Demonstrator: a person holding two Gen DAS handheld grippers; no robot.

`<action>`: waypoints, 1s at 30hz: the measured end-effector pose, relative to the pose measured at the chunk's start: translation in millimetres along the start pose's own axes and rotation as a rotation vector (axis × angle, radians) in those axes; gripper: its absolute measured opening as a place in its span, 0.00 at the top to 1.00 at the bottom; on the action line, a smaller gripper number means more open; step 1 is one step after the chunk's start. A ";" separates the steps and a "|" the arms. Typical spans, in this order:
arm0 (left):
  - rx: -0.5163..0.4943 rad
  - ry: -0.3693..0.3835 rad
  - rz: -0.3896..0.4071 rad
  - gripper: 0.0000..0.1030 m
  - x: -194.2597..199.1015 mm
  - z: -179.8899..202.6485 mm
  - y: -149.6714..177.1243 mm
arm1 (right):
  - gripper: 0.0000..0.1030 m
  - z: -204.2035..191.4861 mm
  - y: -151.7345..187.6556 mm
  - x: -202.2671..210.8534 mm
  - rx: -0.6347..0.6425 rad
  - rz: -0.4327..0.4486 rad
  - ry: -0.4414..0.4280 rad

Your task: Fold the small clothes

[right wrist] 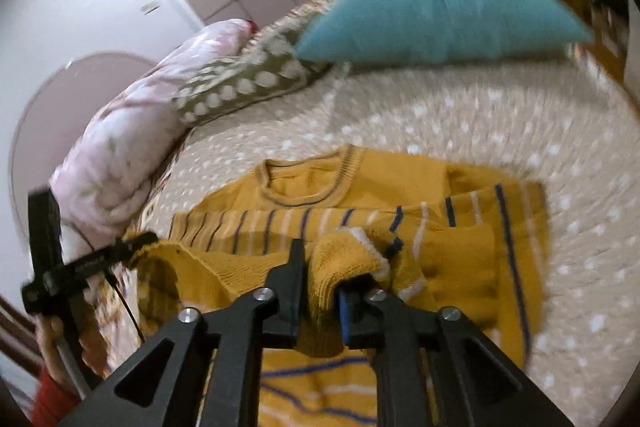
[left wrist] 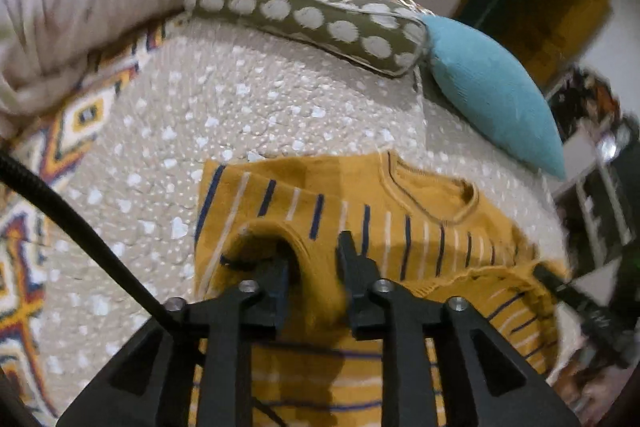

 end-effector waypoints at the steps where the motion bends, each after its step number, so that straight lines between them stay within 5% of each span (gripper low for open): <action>1: 0.024 0.031 -0.009 0.73 -3.4 -2.3 -3.7 | 0.79 9.4 -2.3 -7.4 -0.042 -0.005 -0.014; 6: 0.128 0.132 0.026 0.48 -0.9 -24.1 -23.7 | 0.70 47.2 -15.6 -33.0 -0.217 0.011 -0.089; 15: 0.147 0.115 0.031 0.48 2.9 -55.2 -22.9 | 0.51 70.3 -30.6 -33.7 -0.503 0.115 -0.297; 19: 0.106 0.099 0.053 0.48 18.3 -55.9 -9.6 | 0.31 75.2 -41.7 -18.8 -0.618 0.198 -0.373; 21: 0.077 0.079 0.066 0.46 25.0 -53.5 -2.2 | 0.29 77.4 -43.7 -16.1 -0.659 0.214 -0.389; 27: -0.047 0.013 0.071 0.41 28.7 -37.9 24.2 | 0.27 53.3 -47.6 0.1 -0.558 0.199 -0.374; 30: -0.104 -0.001 0.077 0.40 26.3 -24.4 34.4 | 0.27 37.1 -42.1 5.4 -0.404 0.155 -0.268</action>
Point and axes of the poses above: each gripper's, at about its wrist camera, not at the fingertips, and x roughly against the way its jaws point, z to its right, y to its underside, the point moved 9 cm from there along -x, roughly the way its jaws point, and after that the axes turned 15 degrees about -y, right-handed, at the moved point
